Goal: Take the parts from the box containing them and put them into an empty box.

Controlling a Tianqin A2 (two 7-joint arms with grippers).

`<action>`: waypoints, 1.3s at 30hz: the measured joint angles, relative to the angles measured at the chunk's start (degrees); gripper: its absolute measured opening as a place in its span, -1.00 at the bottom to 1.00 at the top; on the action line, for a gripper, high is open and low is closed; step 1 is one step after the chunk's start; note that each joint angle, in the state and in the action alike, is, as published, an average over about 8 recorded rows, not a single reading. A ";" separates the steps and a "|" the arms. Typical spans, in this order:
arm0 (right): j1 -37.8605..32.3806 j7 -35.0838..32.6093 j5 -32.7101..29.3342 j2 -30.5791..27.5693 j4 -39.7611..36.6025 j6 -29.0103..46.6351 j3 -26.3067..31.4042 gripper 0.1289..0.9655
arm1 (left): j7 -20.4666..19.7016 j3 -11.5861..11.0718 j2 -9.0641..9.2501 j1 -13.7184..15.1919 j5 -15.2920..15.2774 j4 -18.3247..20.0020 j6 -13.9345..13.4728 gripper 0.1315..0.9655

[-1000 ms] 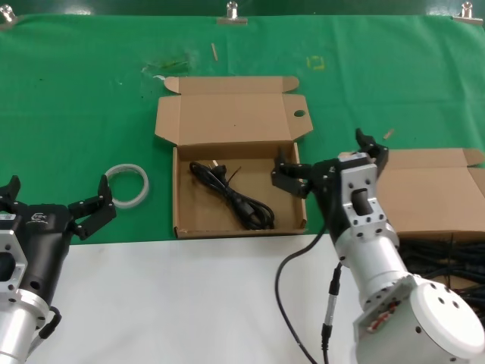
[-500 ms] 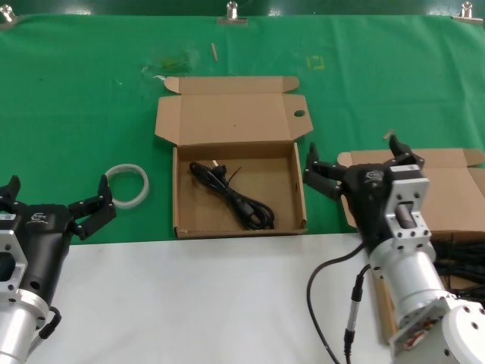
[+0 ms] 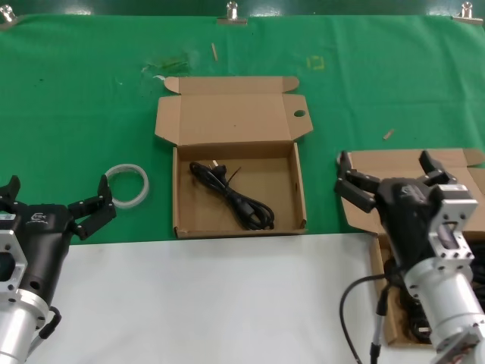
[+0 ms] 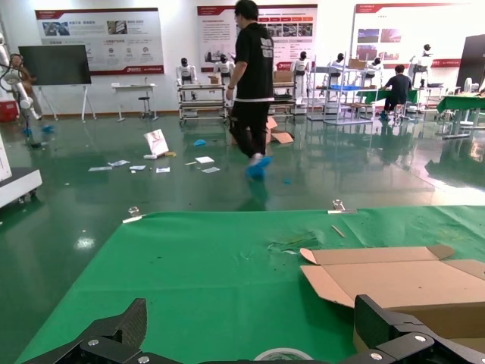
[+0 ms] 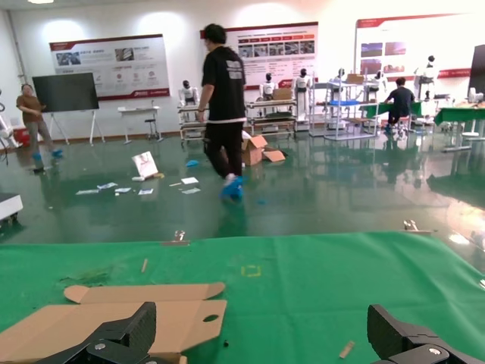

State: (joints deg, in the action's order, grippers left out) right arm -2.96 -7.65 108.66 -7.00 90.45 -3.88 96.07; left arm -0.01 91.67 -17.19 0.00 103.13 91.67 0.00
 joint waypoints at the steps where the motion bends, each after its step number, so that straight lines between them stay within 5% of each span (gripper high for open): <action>1: 0.38 0.99 -0.71 0.00 0.16 0.50 -0.57 1.00 | 0.00 0.00 0.00 0.00 0.00 0.00 0.00 1.00; 39: 1.98 5.12 -3.70 0.00 0.82 2.60 -2.94 1.00 | 0.02 0.00 0.00 0.00 0.00 0.00 0.00 1.00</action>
State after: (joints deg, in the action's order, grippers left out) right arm -0.98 -2.53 104.97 -7.00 91.27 -1.29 93.13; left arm 0.01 91.67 -17.19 0.00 103.13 91.67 0.00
